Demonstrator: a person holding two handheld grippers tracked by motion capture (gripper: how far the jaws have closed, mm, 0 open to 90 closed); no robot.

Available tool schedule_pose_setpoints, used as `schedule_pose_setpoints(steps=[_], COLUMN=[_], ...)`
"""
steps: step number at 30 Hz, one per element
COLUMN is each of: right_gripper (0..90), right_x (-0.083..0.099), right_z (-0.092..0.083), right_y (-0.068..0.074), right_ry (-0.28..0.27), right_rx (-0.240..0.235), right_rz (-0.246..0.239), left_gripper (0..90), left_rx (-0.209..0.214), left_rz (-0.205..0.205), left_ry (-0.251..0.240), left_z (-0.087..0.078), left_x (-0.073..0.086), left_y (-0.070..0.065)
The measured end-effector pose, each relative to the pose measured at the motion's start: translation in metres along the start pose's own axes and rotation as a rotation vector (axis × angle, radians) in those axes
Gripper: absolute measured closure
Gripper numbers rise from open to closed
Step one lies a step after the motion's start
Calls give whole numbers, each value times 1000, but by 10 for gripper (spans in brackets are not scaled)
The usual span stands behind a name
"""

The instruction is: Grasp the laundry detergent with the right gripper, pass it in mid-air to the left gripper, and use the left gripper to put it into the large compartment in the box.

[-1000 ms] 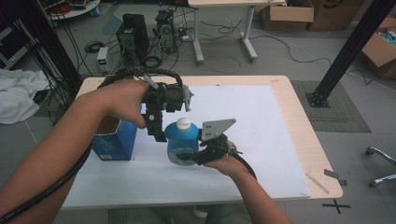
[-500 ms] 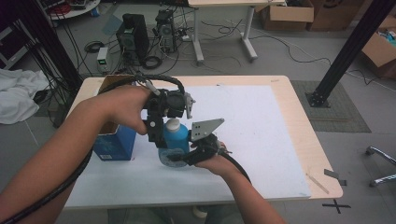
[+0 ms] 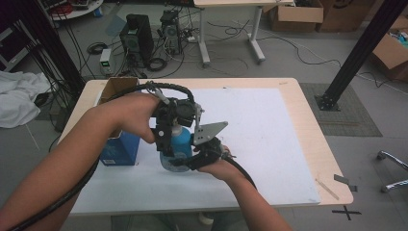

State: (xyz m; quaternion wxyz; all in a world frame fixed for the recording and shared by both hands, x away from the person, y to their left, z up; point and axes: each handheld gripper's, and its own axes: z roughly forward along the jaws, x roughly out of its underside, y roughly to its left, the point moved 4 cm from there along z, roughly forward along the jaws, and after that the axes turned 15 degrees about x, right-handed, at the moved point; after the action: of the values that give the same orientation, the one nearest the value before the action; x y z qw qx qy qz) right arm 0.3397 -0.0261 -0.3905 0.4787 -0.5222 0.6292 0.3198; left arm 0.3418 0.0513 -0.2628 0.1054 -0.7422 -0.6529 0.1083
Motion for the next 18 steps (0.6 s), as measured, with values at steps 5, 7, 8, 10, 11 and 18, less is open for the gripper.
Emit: schedule_pose_setpoints(steps=[5,7,8,10,11,18], right_gripper=[453,453,453,453,453,453], right_x=[-1,-2,-2,-3,-3,-3], right_z=[1,1,1,1,1,1], right_y=[1,1,1,1,1,1], right_ry=[1,2,3,2,0,1], right_rx=[-6,-9,-10,-9,-9,-13], right_rz=[1,4,5,4,2,7], left_gripper=[42,58,61,85,103,159], left_rx=[-1,-4,-3,0,5,4], left_rz=[2,6,8,10,13,16], left_ry=[12,13,14,17,20,23], left_z=[1,1,2,3,3,3], left_x=[0,0,0,0,0,1], left_y=[0,-1,-1,-1,-1,-1])
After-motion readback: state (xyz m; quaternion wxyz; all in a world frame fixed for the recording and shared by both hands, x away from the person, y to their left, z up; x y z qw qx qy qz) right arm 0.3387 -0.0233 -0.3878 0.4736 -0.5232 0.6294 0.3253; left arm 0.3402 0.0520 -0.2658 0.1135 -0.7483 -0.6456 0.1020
